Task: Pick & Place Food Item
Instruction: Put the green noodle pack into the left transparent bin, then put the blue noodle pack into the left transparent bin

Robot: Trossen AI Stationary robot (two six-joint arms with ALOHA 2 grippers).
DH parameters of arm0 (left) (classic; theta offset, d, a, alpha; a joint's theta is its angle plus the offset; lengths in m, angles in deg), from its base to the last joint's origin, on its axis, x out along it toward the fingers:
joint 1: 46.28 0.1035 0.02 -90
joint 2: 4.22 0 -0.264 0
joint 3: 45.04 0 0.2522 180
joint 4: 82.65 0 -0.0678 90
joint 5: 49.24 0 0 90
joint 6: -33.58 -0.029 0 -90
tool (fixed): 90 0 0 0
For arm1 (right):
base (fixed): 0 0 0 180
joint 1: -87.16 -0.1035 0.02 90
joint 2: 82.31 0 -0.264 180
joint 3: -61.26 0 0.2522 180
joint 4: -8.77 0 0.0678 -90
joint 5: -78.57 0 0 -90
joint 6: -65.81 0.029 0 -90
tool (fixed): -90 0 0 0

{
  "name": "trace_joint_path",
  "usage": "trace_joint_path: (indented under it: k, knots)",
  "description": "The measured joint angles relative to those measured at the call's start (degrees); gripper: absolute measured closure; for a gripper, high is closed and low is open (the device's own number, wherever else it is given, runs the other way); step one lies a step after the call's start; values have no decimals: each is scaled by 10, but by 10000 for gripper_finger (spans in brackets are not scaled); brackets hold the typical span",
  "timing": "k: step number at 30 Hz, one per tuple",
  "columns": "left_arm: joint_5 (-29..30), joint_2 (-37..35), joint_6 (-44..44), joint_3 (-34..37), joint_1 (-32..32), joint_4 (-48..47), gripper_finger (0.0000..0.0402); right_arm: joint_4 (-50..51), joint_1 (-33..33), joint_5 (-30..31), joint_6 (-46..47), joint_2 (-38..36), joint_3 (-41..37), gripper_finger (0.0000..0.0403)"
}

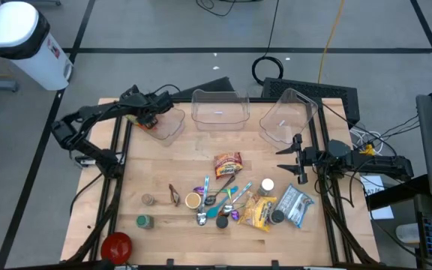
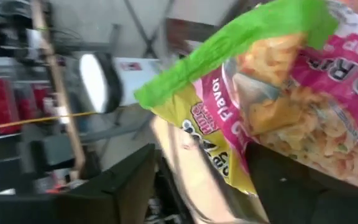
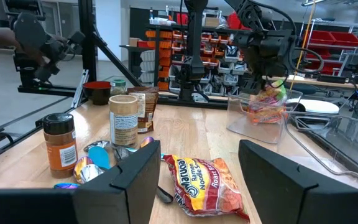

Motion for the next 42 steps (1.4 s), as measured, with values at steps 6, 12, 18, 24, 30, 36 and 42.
trace_joint_path:
  k: [6,12,18,24,30,36,42]
  knots:
    - [-101,-54,16,0,-3,8,92,0,0,0,0,0,0,193]
    - [-104,-144,30,0,-6,19,87,0,0,0,0,0,0,193]
    - [-167,-246,52,0,-6,42,87,0,0,0,0,0,0,193]
    - [-375,-336,123,0,-6,113,87,0,0,0,0,0,0,193]
    - [-499,-391,165,34,-68,239,87,0,0,0,0,0,0,193]
    - [-492,-418,159,162,-231,471,87,0,0,0,0,0,0,193]
    - [-434,-418,102,232,-349,622,87,0,0,0,0,0,0,193]
